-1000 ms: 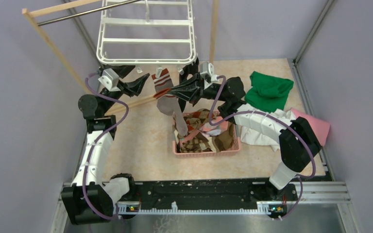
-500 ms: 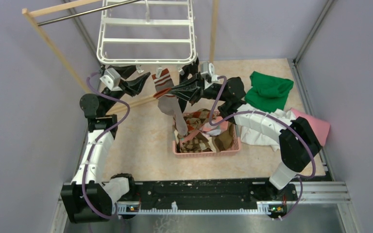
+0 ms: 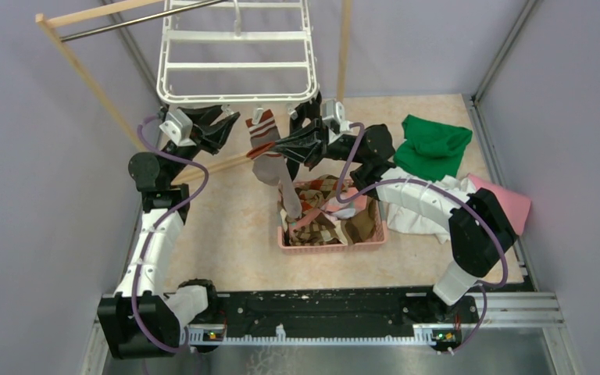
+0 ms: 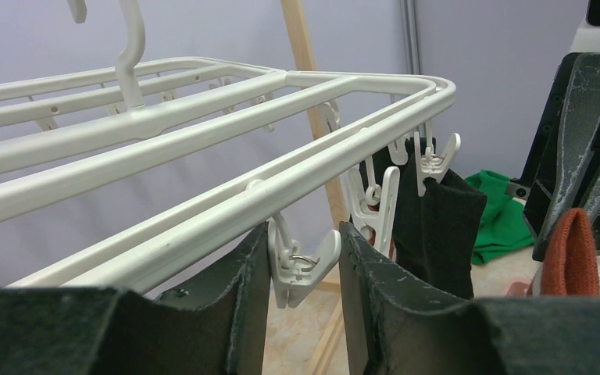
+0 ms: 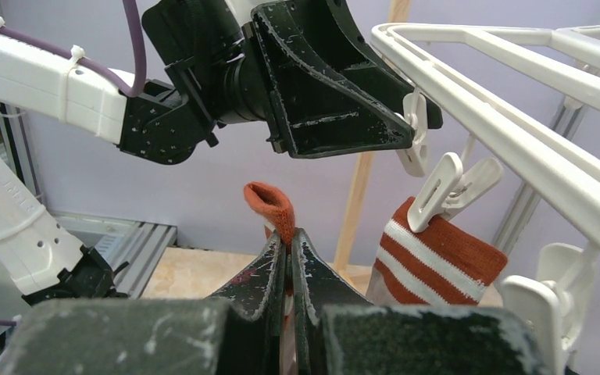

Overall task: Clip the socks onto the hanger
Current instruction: Open the clamp at the hanger.

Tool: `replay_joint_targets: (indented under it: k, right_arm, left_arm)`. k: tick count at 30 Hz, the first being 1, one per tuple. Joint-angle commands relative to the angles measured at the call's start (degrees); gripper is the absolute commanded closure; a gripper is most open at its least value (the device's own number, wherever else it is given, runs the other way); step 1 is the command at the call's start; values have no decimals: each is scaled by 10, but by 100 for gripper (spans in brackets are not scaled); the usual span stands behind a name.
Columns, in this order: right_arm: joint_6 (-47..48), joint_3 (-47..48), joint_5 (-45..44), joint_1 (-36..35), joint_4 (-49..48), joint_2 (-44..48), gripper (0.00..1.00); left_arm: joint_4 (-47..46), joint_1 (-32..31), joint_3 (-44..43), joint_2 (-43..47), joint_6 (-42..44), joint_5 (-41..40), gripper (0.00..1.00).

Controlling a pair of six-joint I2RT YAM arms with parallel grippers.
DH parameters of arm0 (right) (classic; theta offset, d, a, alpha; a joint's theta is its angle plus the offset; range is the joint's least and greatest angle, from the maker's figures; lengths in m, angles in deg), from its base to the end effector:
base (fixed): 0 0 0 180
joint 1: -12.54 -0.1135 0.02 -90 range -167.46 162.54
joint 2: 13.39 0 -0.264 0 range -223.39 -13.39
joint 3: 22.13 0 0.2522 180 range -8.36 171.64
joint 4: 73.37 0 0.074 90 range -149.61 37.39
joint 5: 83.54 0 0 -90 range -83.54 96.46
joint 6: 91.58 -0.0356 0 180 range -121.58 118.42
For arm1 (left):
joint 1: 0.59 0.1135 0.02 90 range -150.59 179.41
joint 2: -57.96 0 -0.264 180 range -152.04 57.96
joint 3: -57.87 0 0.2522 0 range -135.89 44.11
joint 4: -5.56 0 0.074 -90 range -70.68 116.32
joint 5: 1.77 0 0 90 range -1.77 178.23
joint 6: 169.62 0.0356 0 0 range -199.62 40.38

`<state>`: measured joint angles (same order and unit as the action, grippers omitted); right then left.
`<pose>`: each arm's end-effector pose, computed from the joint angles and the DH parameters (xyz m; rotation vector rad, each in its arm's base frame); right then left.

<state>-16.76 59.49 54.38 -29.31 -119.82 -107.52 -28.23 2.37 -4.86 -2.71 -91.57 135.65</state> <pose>0.2553 0.2641 0.3768 -1.0307 0.7714 1.2722 0.2233 -0.0147 0.4102 0.6459 0.9866 -0.5287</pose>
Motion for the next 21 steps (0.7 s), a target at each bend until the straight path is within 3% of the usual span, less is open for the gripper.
replay_joint_targets:
  k: [1,10,21]
  right_arm:
    - [-2,15,5,-3,-18,9,100]
    - [2,18,-1,-5,-1,10,100]
    - [17,54,-75,-15,105,9,100]
  left_arm:
    - [-41,-3,-19,0,-7,-1,62]
    - [-46,-4,-19,2,-27,-6,83]
    - [-50,-5,-22,7,-83,-16,86]
